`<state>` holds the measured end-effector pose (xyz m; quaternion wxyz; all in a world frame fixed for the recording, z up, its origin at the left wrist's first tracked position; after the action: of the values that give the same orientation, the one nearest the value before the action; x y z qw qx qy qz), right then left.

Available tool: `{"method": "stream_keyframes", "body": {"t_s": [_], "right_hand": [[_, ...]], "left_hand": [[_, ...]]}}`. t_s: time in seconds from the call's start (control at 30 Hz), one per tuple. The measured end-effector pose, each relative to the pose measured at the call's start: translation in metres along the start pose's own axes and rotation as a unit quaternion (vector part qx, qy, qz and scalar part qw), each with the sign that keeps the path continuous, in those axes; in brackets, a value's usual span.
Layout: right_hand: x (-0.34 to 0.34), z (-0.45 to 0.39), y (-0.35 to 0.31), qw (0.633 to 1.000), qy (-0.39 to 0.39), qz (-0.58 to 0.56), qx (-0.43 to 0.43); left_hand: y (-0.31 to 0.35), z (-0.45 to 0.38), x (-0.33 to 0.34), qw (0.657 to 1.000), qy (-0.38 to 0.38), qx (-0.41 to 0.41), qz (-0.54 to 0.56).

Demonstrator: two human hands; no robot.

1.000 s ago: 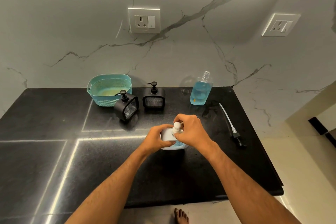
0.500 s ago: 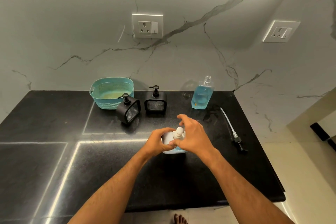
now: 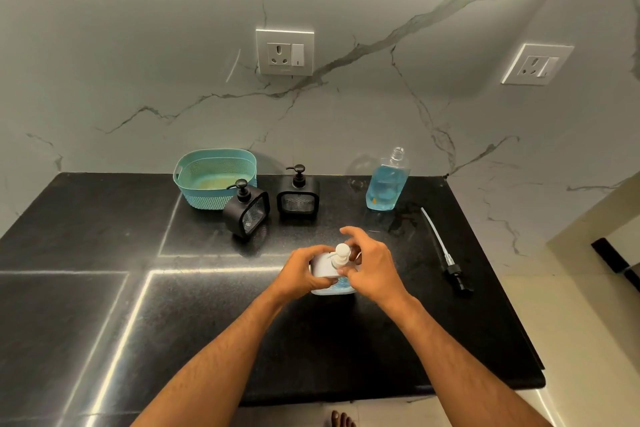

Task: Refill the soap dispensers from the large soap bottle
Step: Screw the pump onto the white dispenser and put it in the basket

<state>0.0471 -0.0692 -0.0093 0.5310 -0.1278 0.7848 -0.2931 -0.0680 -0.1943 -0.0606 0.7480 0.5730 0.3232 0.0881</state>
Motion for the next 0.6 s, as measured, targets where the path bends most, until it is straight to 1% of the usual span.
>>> {"method": "stream_keyframes", "body": {"t_s": [0.17, 0.3, 0.43, 0.6], "right_hand": [[-0.001, -0.002, -0.003, 0.999, 0.010, 0.018, 0.032], [-0.004, 0.001, -0.005, 0.999, 0.030, -0.013, 0.030], [-0.008, 0.008, 0.000, 0.996, 0.045, -0.016, 0.068], [-0.005, 0.011, 0.001, 0.993, 0.055, -0.069, 0.076]], "left_hand": [[0.000, 0.000, 0.000, 1.000, -0.004, 0.006, 0.007], [0.000, 0.000, 0.000, 1.000, -0.008, 0.006, 0.011], [-0.003, 0.000, -0.001, 1.000, -0.007, 0.001, 0.004], [-0.003, -0.001, 0.000, 1.000, -0.012, 0.000, 0.007]]}}
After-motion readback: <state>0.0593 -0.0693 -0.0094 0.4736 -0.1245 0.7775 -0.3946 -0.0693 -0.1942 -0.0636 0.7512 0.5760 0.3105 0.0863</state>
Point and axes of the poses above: each hand's wrist, its own z-axis away from the middle knuckle, its own x-axis out of the palm, y = z × x, the point moved 4 cm from there along -z, towards the middle knuckle, and after that the axes turned 9 degrees about -x, right-handed, at the moved point
